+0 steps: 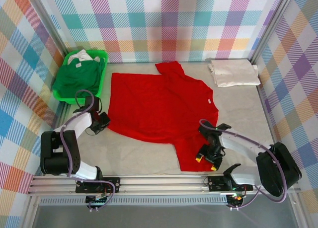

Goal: Fold and stack the t-shirts

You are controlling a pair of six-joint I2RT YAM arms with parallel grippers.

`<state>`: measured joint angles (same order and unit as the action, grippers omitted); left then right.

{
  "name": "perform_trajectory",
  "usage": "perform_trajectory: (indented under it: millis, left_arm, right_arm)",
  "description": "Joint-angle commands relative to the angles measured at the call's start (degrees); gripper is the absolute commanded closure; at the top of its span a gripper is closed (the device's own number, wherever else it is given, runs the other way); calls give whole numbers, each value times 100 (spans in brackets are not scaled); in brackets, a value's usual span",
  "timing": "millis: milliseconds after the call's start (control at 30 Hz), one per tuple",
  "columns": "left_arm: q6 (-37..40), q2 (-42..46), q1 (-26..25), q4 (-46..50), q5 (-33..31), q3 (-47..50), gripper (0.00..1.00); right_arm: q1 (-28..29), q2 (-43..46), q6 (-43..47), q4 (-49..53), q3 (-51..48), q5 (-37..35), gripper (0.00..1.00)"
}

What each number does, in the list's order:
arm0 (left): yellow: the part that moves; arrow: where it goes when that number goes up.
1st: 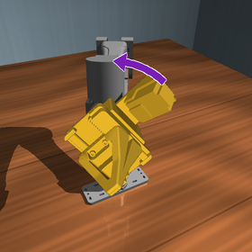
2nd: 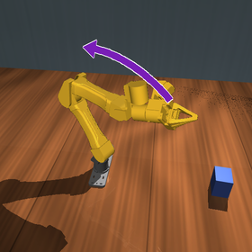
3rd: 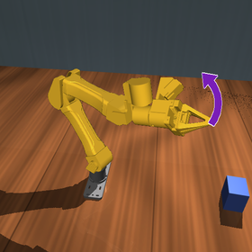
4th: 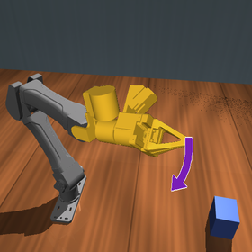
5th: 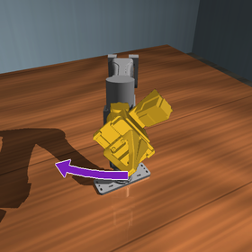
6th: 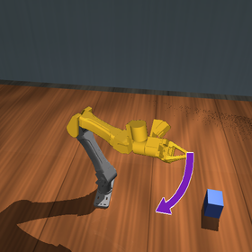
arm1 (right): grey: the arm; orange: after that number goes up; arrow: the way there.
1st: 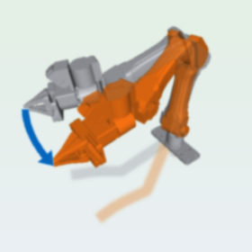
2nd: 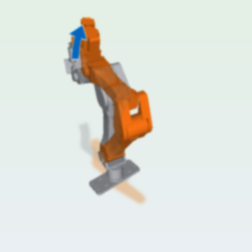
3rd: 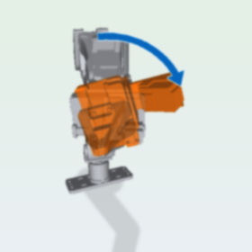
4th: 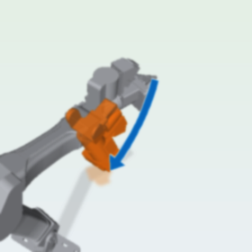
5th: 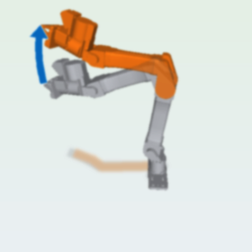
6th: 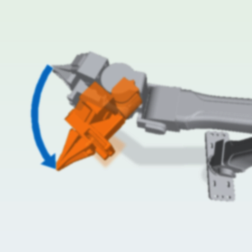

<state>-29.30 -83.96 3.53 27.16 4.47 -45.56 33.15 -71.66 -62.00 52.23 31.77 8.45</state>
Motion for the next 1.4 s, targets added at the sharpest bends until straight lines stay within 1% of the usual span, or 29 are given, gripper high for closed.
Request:
perform_trajectory:
  millis: [0, 133, 167, 267, 300, 333, 367, 400, 433, 500, 567, 800, 900, 1033, 1100, 1200, 1300, 1367]
  left_arm:
    - [-118, -49, 89, -296, 26, 21, 100]
    - [-167, -72, 94, -334, 101, 21, 100]
    - [-171, -69, 93, -310, 128, 4, 100]
    - [-244, 47, 103, -173, 257, -16, 100]
    - [-280, 118, 96, -99, 281, -10, 100]
    - [-302, 240, 102, 18, 313, -5, 100]
    - [-334, 386, 104, 170, 331, 16, 100]
    - [-362, 531, 103, 325, 327, 33, 100]
    - [-410, 717, 103, 525, 304, 62, 100]
    - [-515, 1107, 117, 916, 329, 131, 100]
    - [-681, 1517, 128, 1371, 374, 253, 100]
    - [-1469, 2983, 147, 2295, 703, 1057, 100]
    - [-1786, 3676, 136, 2718, 865, 1099, 100]
    - [-1723, 4352, 135, 3422, 635, 832, 100]
    - [-1599, 4410, 139, 3482, 555, 752, 100]
    - [-1368, 4140, 139, 3174, 548, 712, 100]
    - [-1293, 3776, 141, 2616, 563, 724, 100]
    - [-1322, 3646, 146, 2269, 380, 640, 100]
  right_arm:
    - [134, -100, -506, -470, -254, 349, 34]
    - [210, -69, -714, -842, -396, -131, 39]
    - [210, -68, -756, -924, -439, -249, 44]
    - [206, -76, -813, -1138, -534, -374, 62]
    - [208, -66, -801, -1088, -504, -408, 65]
    - [210, 0, -773, -977, -435, -490, 73]
    - [209, 116, -770, -828, -368, -547, 85]
    - [207, 258, -787, -673, -313, -615, 93]
    - [201, 451, -779, -510, -251, -695, 98]
    - [160, 776, -785, -142, -145, -761, 97]
    - [143, 1077, -805, 231, -76, -791, 100]
    - [139, 1909, -629, 777, -145, -659, 100]
    - [148, 2140, -432, 1160, 171, -711, 100]
    - [155, 2539, -298, 1795, 643, -1032, 100]
    - [157, 2664, -229, 1893, 794, -1158, 100]
    - [144, 2566, -68, 1817, 1072, -1350, 100]
    - [123, 2256, 219, 1484, 1328, -1558, 100]
    - [0, 1960, 509, 1253, 1571, -1653, 100]
